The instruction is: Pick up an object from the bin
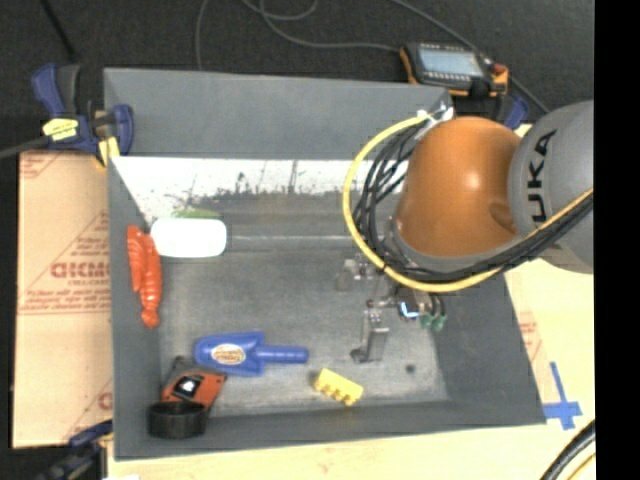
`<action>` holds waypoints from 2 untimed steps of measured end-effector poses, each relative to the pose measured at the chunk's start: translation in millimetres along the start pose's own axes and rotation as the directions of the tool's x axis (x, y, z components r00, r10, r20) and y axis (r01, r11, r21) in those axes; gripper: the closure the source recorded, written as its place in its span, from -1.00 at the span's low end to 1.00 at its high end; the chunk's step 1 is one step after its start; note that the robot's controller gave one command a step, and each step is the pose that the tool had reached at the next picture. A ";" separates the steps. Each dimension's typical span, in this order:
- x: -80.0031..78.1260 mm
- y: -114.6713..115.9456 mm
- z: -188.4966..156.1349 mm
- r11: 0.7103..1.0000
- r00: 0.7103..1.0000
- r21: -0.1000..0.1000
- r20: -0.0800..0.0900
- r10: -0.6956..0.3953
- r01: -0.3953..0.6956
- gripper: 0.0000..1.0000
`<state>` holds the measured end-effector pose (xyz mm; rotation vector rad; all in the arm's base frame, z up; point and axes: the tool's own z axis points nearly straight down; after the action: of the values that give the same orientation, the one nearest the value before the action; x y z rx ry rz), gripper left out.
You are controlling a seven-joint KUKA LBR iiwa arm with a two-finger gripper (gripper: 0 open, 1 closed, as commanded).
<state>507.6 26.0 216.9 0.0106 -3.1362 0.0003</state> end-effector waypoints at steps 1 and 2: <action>-1.5 0.1 -4.5 1.000 1.000 -0.001 0.009 0.001 -0.001 -1.00; -11.7 37.4 60.1 0.999 0.999 0.000 0.014 -0.035 0.035 -1.00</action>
Offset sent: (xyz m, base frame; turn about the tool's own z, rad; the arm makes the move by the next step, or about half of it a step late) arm 0.0185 0.0863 -0.1469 -0.0860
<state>518.7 63.5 156.6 0.0654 -3.1499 -0.0006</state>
